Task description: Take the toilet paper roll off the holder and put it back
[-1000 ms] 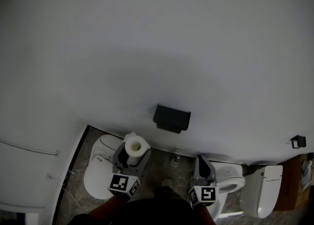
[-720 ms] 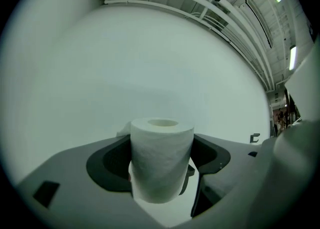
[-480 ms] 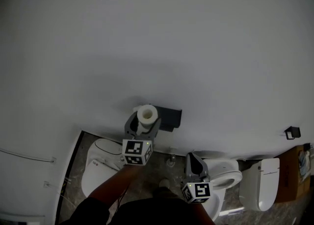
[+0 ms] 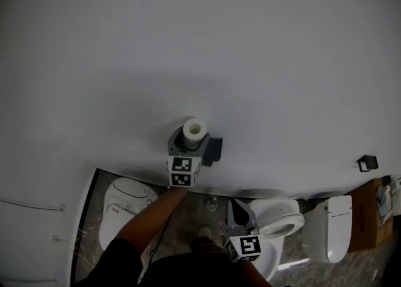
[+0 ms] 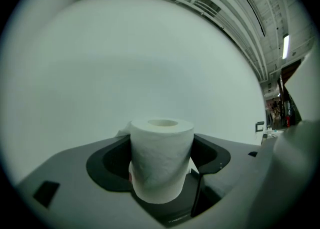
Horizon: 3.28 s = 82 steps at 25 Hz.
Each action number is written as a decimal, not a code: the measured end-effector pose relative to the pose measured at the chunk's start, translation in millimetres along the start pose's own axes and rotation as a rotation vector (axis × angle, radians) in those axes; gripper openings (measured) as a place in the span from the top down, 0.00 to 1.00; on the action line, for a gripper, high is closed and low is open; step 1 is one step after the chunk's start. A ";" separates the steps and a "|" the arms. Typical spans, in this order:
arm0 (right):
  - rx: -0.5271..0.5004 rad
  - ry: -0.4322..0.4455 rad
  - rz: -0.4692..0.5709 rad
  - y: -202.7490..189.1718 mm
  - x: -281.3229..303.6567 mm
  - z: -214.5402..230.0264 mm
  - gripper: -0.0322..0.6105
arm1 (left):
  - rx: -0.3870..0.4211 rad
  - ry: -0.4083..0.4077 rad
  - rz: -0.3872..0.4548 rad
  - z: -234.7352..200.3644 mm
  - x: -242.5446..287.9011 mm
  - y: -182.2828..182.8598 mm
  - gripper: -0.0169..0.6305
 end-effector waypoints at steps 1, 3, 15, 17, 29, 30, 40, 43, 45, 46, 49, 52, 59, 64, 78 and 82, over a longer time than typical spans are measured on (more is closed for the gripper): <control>-0.003 -0.001 -0.004 -0.4 -0.8 -0.7 0.95 | 0.000 -0.001 -0.007 0.4 1.9 -6.8 0.41; -0.014 -0.007 -0.008 0.2 -2.6 -1.7 0.95 | 0.004 0.004 -0.024 0.3 3.6 -19.4 0.41; -0.044 -0.043 -0.058 -20.6 -14.2 4.0 0.95 | -0.001 -0.028 -0.127 12.6 8.7 -45.3 0.41; -0.044 -0.053 -0.073 -25.6 -17.2 6.9 0.95 | 0.000 -0.011 -0.117 11.7 9.9 -48.4 0.41; -0.038 -0.071 -0.077 -33.9 -30.4 10.0 0.95 | 0.023 -0.040 -0.129 15.4 5.5 -58.5 0.35; -0.034 -0.067 -0.071 -36.5 -30.5 10.4 0.95 | 0.024 -0.045 -0.131 15.2 3.4 -59.3 0.35; -0.051 -0.080 0.035 -12.9 -38.9 1.8 0.95 | -0.016 -0.066 -0.159 11.6 -35.5 -56.0 0.34; -0.036 -0.084 0.028 -16.9 -39.1 3.3 0.95 | -0.030 -0.067 -0.150 10.4 -55.4 -51.9 0.34; -0.037 -0.084 0.020 -18.0 -40.0 3.6 0.95 | -0.025 -0.075 -0.141 12.5 -70.7 -44.6 0.34; -0.037 -0.080 0.018 -18.2 -40.1 3.2 0.95 | -0.021 -0.079 -0.133 13.2 -79.3 -39.4 0.34; -0.043 -0.058 0.001 -16.5 -38.4 0.1 0.95 | -0.042 -0.096 -0.105 15.2 -108.7 -22.0 0.35; -0.093 -0.038 -0.006 -12.3 -36.3 -4.3 0.95 | -0.072 -0.105 -0.074 21.9 -143.6 -6.0 0.35; -0.032 -0.030 0.050 4.2 -36.2 -11.7 0.95 | -0.171 -0.156 -0.023 54.8 -222.4 5.2 0.36; 0.023 -0.049 0.030 -1.7 -39.4 -13.8 0.95 | -0.186 -0.204 0.004 71.1 -251.0 5.1 0.71; -0.040 -0.094 0.013 -5.8 -43.3 -13.5 0.95 | -0.121 -0.086 -0.006 62.7 -260.4 13.2 0.95; -0.045 -0.087 0.007 -6.1 -45.4 -15.0 0.95 | -0.121 -0.083 -0.016 64.2 -259.8 5.7 0.95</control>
Point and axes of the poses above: the fingertips, and each gripper's own axes: x forward along the fingers, z to its right, y out of its top, the point moved 6 cm from there along -x, backward along the fingers, and after that the axes turned 14 degrees about x, right-handed, at the moved point
